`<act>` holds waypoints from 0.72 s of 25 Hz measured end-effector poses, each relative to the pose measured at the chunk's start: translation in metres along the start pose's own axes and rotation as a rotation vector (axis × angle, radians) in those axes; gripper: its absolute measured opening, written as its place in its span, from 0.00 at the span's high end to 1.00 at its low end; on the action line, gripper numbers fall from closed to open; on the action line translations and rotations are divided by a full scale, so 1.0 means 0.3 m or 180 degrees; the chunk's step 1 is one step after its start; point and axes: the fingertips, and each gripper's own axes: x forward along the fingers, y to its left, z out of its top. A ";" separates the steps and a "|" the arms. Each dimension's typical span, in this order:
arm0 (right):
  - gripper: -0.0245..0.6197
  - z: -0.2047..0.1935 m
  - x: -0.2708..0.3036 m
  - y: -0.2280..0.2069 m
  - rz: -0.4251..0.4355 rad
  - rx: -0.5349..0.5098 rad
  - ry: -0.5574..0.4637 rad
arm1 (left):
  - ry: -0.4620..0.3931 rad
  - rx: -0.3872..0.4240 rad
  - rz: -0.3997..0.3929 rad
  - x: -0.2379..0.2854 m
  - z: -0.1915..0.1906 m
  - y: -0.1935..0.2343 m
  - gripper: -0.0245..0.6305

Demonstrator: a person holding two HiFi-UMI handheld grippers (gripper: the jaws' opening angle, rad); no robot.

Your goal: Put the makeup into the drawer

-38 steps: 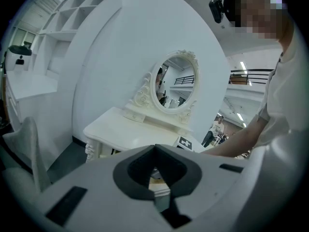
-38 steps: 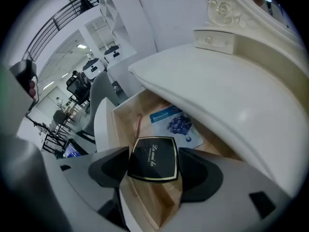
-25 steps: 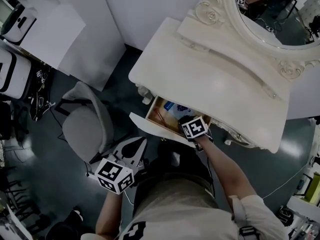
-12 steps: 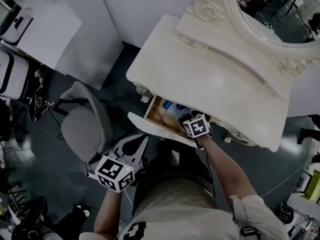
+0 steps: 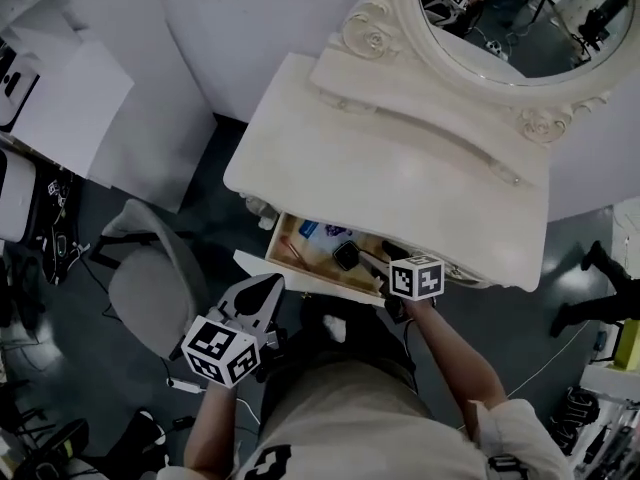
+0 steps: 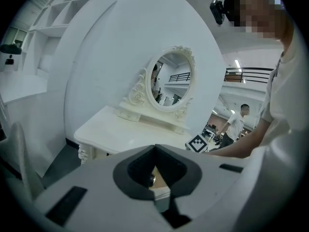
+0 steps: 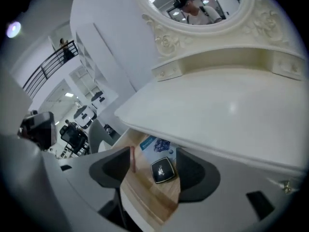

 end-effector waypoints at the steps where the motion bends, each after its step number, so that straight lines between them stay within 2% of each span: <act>1: 0.49 0.006 -0.017 0.016 0.0078 0.0099 -0.0051 | -0.0029 0.0020 0.0014 0.000 0.011 0.002 0.88; 4: 0.49 0.041 -0.063 0.081 0.0317 0.0355 -0.0236 | -0.0177 0.0103 -0.0036 -0.002 0.058 -0.008 0.88; 6: 0.52 0.075 -0.105 0.121 0.0413 0.0411 -0.0372 | -0.0261 0.0160 -0.0149 0.009 0.089 -0.029 0.88; 7: 0.64 0.092 -0.127 0.142 0.0438 0.0364 -0.0428 | -0.0280 0.0179 -0.0222 0.015 0.101 -0.042 0.88; 8: 0.83 0.103 -0.145 0.168 0.0462 0.0267 -0.0451 | -0.0283 0.0181 -0.0296 0.018 0.109 -0.053 0.88; 9: 0.88 0.103 -0.158 0.201 0.0503 0.0136 -0.0428 | -0.0276 0.0169 -0.0352 0.016 0.111 -0.062 0.88; 13: 0.91 0.089 -0.185 0.348 0.0719 -0.0319 -0.0290 | -0.0215 0.0195 -0.0377 -0.008 0.099 -0.065 0.88; 18: 0.91 0.103 -0.273 0.462 0.1009 -0.0319 -0.0477 | -0.0154 0.0319 -0.0452 -0.012 0.077 -0.096 0.88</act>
